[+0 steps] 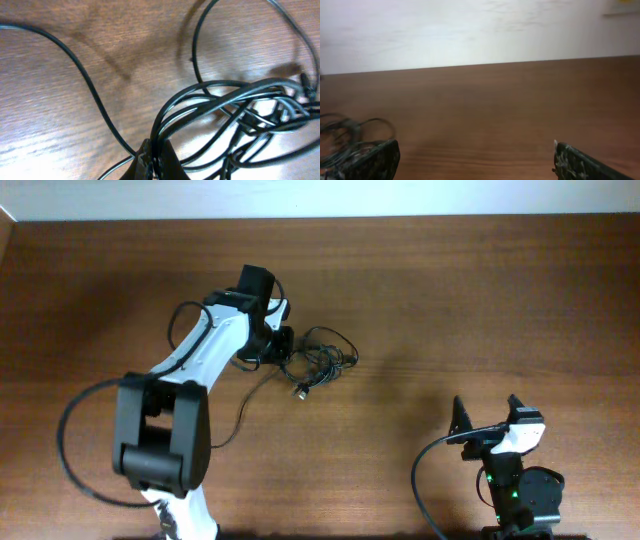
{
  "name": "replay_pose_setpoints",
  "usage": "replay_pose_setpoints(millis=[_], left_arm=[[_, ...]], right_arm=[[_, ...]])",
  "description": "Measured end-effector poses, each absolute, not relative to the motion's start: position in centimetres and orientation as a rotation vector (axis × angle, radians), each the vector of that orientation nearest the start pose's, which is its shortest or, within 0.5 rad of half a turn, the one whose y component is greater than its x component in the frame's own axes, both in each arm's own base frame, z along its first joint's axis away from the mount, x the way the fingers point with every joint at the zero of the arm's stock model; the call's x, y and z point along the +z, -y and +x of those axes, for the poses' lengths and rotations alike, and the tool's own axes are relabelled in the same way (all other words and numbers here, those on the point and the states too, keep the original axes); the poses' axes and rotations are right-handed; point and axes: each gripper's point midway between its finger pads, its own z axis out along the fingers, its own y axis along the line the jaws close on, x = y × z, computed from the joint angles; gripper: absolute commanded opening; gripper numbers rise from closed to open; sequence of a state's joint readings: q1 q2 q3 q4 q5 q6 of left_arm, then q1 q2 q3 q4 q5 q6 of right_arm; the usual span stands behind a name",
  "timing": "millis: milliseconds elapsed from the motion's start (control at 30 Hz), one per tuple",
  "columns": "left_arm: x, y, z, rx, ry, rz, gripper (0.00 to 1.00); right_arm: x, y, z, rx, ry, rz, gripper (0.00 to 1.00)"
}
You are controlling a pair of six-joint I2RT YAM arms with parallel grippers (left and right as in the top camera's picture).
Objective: Untangle cables
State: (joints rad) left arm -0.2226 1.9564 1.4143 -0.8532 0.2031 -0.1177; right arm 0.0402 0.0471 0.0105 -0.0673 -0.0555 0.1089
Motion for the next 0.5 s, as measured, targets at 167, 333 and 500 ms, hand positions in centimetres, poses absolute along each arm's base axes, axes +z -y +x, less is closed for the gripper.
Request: replay_pose_setpoints(millis=[167,333,500], left_arm=[[6.7,12.8,38.6,-0.396,-2.926,0.197,0.0],[7.2,14.3,38.1,-0.528,-2.905,0.294,0.0],[8.4,17.1,37.1,-0.772,-2.813,0.52,0.0]], right_arm=[[15.7,-6.3,23.8,0.413,-1.661,-0.139,0.99],[15.1,-9.5,22.4,0.74,-1.728,-0.12,0.98],[18.3,-9.9,22.1,0.865,-1.833,-0.004,0.99]])
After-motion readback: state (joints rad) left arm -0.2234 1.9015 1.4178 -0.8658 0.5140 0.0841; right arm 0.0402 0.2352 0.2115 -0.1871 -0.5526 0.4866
